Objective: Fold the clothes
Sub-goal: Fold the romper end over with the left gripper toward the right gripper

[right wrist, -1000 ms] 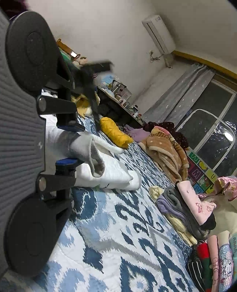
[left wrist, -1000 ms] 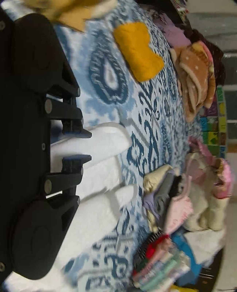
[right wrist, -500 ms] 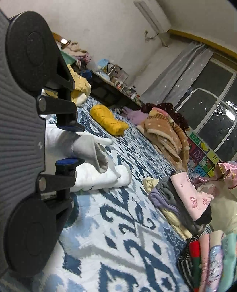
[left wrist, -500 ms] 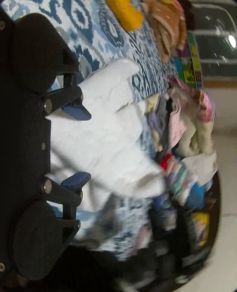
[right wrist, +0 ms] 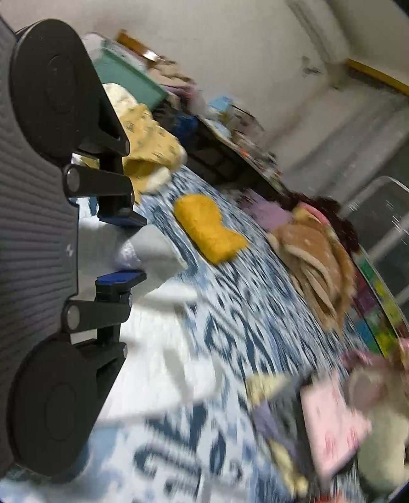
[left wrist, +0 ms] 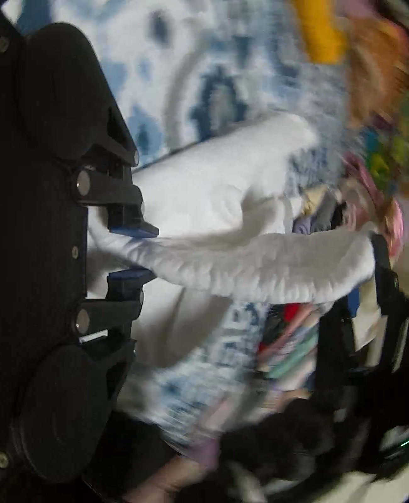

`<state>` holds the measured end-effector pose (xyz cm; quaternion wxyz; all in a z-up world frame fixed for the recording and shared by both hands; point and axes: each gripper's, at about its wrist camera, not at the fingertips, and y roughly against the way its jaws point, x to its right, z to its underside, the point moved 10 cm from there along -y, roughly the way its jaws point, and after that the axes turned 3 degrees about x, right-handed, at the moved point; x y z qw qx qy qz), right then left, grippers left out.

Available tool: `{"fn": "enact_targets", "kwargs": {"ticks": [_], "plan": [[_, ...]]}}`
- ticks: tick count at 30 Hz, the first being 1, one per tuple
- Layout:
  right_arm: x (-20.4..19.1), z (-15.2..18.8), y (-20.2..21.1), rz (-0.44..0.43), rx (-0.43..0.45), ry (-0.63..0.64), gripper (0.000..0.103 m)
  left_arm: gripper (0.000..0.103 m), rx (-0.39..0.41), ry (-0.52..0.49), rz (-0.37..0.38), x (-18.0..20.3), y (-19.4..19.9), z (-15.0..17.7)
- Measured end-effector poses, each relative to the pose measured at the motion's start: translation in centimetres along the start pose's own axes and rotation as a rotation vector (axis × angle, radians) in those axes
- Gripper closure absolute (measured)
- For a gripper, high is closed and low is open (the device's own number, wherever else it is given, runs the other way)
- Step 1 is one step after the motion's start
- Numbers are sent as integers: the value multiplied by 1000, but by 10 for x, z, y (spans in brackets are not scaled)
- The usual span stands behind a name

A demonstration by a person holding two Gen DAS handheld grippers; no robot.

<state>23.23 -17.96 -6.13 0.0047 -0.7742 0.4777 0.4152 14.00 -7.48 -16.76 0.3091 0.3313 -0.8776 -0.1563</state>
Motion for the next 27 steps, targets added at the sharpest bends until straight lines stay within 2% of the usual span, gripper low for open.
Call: {"fn": "enact_targets", "kwargs": {"ticks": [2,6,8,11,13,15,16,19,21,25,26,27], "plan": [[-12,1,-27,-40,-63,6,54,84,14,175,65,-12,3,-3],[-20,-7,-46,-57,-86,38,51,84,39,432,124,-40,9,-4],[-20,-13,-36,-66,-48,74,45,84,38,502,123,-51,12,-3],[-16,-1,-22,-65,-29,163,46,83,42,501,117,-53,15,-7],[-10,18,-17,-35,-37,216,47,78,58,490,101,-53,20,-13],[-4,38,-10,-3,-39,270,48,50,90,497,96,-57,27,-21],[-1,47,-7,11,-35,294,48,48,111,505,102,-61,31,-26],[3,66,3,49,-4,377,48,48,165,529,108,-72,39,-41],[4,77,7,69,6,433,49,48,190,529,80,-83,33,-54],[9,92,15,53,1,428,49,49,220,546,59,-102,12,-76],[11,97,13,60,-9,428,49,60,221,525,55,-102,6,-81],[13,101,13,63,-15,430,49,78,220,494,37,-103,-1,-86]]}}
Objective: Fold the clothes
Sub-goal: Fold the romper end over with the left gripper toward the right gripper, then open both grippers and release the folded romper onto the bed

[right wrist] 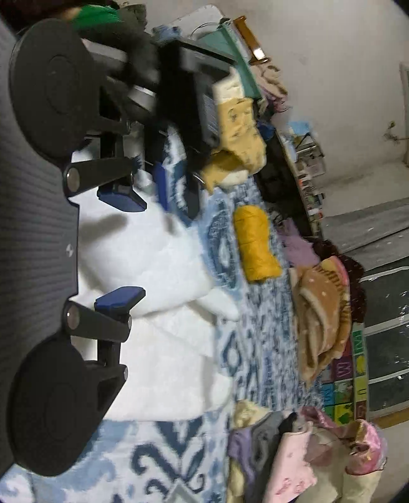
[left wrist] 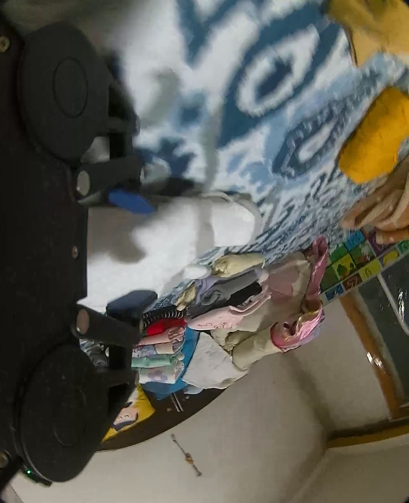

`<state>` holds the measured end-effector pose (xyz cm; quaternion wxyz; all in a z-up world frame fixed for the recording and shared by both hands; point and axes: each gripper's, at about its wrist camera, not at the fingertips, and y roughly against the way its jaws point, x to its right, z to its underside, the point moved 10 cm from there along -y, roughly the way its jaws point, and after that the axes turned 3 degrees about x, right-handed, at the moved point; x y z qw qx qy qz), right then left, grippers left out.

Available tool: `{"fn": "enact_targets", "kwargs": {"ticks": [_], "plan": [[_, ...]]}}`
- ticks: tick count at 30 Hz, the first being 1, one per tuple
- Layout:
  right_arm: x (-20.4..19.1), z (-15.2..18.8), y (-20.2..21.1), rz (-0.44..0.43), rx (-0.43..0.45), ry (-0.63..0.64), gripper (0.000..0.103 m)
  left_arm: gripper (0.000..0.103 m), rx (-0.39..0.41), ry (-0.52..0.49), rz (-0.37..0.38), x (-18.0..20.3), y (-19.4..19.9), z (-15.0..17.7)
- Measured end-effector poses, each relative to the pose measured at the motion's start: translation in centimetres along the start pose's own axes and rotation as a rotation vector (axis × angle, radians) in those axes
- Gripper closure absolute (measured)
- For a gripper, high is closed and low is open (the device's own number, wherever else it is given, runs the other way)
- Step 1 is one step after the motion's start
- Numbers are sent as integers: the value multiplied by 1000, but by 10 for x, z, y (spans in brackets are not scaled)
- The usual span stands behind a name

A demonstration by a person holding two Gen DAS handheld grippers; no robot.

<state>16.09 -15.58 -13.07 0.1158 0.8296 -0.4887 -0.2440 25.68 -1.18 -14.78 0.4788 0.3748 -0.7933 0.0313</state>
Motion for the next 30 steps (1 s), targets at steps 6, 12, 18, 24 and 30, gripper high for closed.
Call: {"fn": "enact_targets", "kwargs": {"ticks": [6,12,18,24,30], "plan": [[-10,23,7,29,-8,84,51,95,17,-274,-24,19,-22,-11],[-15,20,21,76,71,134,52,95,21,-384,-29,19,-37,-16],[-25,3,-1,63,78,238,52,95,-68,-528,-119,14,-52,4],[-30,28,-38,94,-128,368,51,74,-80,-425,-126,2,-52,-3],[-47,17,-20,112,-84,441,53,66,-65,-388,-125,2,-59,-12]]}}
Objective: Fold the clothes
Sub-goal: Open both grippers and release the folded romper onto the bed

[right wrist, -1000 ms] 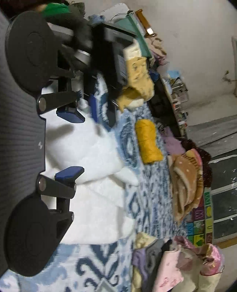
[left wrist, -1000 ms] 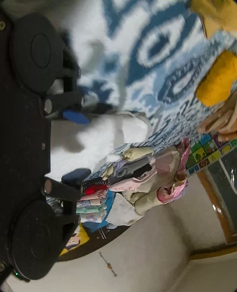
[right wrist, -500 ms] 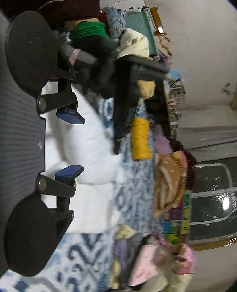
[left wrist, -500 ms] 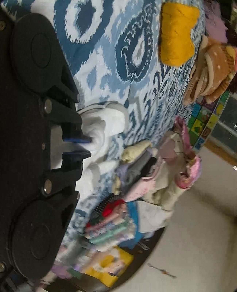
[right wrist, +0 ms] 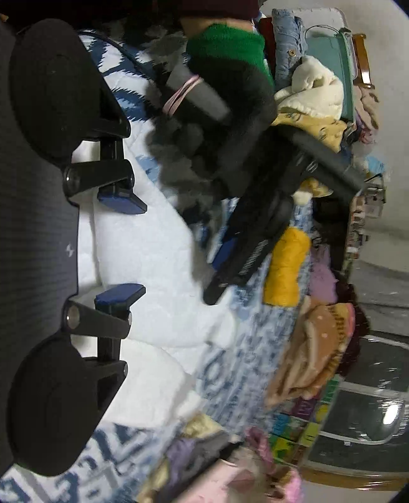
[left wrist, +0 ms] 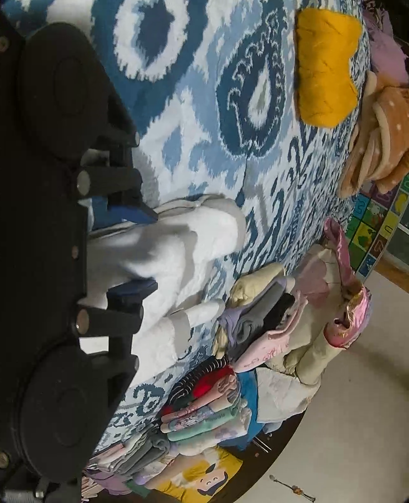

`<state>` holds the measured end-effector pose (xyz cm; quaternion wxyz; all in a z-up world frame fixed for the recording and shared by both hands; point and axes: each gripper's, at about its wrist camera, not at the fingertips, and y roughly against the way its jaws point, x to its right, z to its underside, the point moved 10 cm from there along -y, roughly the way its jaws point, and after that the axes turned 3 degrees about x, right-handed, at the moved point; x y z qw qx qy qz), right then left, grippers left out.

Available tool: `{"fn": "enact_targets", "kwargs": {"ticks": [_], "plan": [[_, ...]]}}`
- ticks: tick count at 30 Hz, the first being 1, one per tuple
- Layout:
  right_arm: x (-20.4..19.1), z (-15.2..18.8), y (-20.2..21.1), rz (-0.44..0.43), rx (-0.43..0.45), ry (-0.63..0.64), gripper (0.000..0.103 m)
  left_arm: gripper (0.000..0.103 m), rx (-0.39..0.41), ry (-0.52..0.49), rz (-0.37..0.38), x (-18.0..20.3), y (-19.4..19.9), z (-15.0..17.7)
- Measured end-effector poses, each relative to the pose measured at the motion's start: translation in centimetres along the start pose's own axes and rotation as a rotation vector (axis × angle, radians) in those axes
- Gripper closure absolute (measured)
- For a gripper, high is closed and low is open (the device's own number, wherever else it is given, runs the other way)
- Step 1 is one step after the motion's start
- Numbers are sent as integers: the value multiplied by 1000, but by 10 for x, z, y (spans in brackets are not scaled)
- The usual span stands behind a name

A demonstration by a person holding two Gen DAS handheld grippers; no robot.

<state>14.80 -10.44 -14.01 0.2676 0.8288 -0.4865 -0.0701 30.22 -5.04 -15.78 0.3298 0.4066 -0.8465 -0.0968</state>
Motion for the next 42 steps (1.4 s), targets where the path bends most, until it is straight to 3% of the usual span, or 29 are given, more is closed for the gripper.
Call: {"fn": "enact_targets", "kwargs": {"ticks": [3,5,7,9,12,15,18,24,28,30,34,42], "plan": [[-2,-11,3,4,81,3,53,67,35,30,44,4,3,-11],[-1,-7,-10,-11,61,-23,50,70,38,49,52,3,0,-14],[-1,9,-25,-21,0,-54,50,88,31,31,40,2,-6,-13],[-4,13,-24,-6,7,-68,50,92,56,5,57,8,-3,-18],[-4,14,-21,8,22,-97,50,92,109,-55,59,18,9,-30],[-4,20,-26,4,15,-134,49,92,16,-129,-61,7,-15,-10],[-1,19,-29,-8,-7,-153,49,92,-15,-163,-101,7,-23,-5],[-6,3,2,6,65,-98,50,85,54,-189,-97,15,3,-25],[4,-12,11,45,136,-78,50,85,99,-218,-28,33,14,-34],[9,-13,3,59,136,-66,50,83,77,-250,5,42,7,-27],[12,11,-30,6,15,-130,49,81,-81,-257,-68,25,-29,5],[13,26,-40,-14,1,-156,49,78,-81,-236,-82,18,-41,10]]}}
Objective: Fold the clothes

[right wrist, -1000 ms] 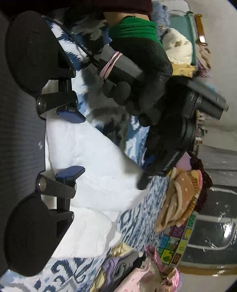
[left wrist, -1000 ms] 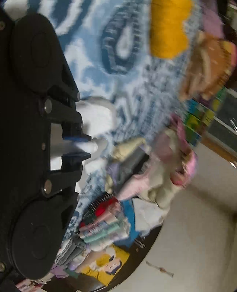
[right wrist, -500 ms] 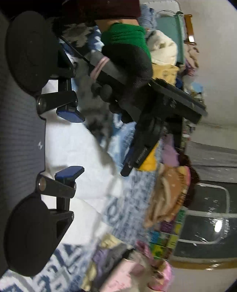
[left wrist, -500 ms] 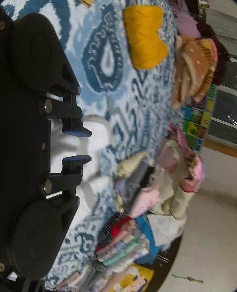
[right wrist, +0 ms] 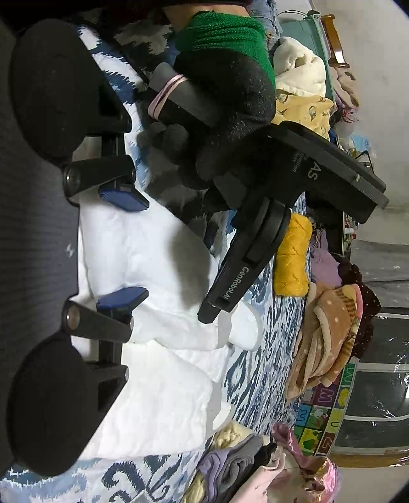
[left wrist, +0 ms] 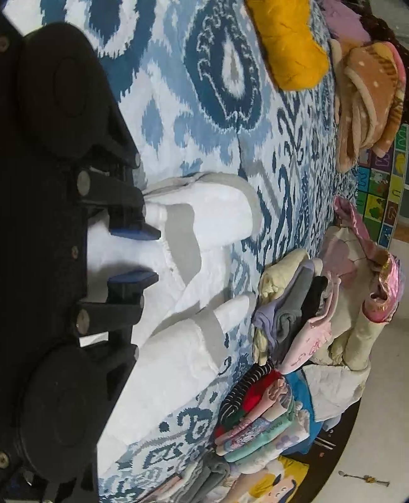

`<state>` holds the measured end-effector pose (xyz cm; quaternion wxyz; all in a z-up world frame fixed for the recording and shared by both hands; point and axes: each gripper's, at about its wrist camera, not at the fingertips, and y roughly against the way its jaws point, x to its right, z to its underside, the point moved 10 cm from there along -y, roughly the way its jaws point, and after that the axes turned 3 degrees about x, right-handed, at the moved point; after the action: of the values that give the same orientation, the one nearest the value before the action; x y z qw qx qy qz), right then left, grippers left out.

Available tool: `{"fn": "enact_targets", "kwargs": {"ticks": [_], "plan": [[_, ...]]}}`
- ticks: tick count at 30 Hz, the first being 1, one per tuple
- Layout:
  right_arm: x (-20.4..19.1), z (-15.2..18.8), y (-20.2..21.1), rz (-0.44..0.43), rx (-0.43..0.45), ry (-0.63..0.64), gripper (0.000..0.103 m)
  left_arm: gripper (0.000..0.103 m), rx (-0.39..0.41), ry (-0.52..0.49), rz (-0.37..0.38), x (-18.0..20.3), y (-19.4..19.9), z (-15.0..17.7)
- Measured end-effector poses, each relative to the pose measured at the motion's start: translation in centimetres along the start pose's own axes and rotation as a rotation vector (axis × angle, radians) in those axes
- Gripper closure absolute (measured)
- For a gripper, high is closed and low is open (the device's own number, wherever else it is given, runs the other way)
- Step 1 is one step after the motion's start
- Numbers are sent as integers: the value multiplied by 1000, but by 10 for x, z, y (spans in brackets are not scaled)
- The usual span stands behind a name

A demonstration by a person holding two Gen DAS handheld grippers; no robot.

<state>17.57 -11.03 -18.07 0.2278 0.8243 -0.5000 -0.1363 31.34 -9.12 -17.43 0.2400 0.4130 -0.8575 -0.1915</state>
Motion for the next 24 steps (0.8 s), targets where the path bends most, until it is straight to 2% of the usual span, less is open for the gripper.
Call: {"fn": "enact_targets", "kwargs": {"ticks": [5,7,8,9,13,19,24], "plan": [[-1,-4,1,4,-20,-1,49,78,-4,18,-13,3,10,0],[-2,-10,12,14,-16,-18,49,65,-8,6,-26,14,22,-7],[-1,-14,19,19,-9,-33,48,49,-5,-13,-35,20,29,-10],[0,-17,26,22,1,-54,48,46,-5,-27,-48,25,35,-11],[8,-20,58,24,47,-159,45,44,-25,-20,-94,31,50,-6],[30,-9,91,80,52,-176,41,44,-50,1,-151,38,66,4],[54,6,112,113,62,-261,41,43,-32,17,-190,44,78,-1]]}}
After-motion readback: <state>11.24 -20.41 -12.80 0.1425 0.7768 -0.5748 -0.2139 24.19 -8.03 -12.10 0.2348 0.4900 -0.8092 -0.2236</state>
